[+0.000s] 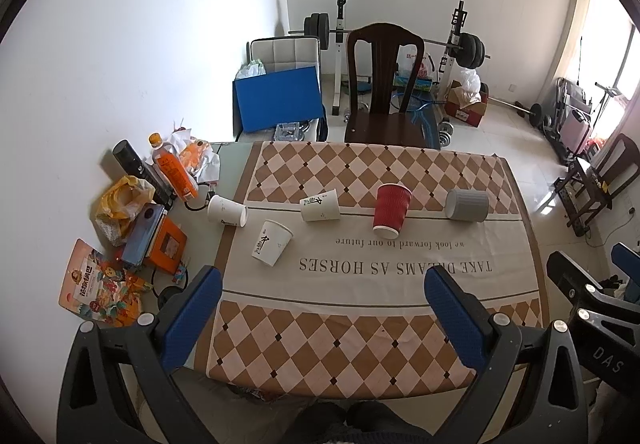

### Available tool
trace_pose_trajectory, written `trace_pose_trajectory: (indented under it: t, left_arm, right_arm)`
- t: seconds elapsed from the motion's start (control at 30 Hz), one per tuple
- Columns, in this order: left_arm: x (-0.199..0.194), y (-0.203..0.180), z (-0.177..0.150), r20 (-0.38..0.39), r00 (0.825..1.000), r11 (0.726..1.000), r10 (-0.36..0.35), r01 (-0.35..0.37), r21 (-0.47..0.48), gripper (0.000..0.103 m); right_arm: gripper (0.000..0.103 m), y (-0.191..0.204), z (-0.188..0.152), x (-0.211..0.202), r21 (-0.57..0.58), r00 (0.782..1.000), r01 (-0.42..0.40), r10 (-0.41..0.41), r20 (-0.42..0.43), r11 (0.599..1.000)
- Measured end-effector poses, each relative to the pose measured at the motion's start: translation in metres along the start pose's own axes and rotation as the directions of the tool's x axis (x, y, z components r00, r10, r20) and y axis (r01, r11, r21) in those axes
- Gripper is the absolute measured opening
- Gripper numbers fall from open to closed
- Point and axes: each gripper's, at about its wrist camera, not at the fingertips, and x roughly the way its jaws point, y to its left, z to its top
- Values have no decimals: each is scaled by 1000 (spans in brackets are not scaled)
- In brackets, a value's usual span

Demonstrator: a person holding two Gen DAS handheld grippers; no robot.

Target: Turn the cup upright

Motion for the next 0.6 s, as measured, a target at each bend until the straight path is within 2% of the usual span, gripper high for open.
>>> trace_pose_trajectory:
  t: [0.6]
  left_arm:
    - [0,3,-2,4,1000,1000,-4,4,-2,103]
  right_arm:
    - [103,1,-1,-1,1,1000,-1,1,5,1000]
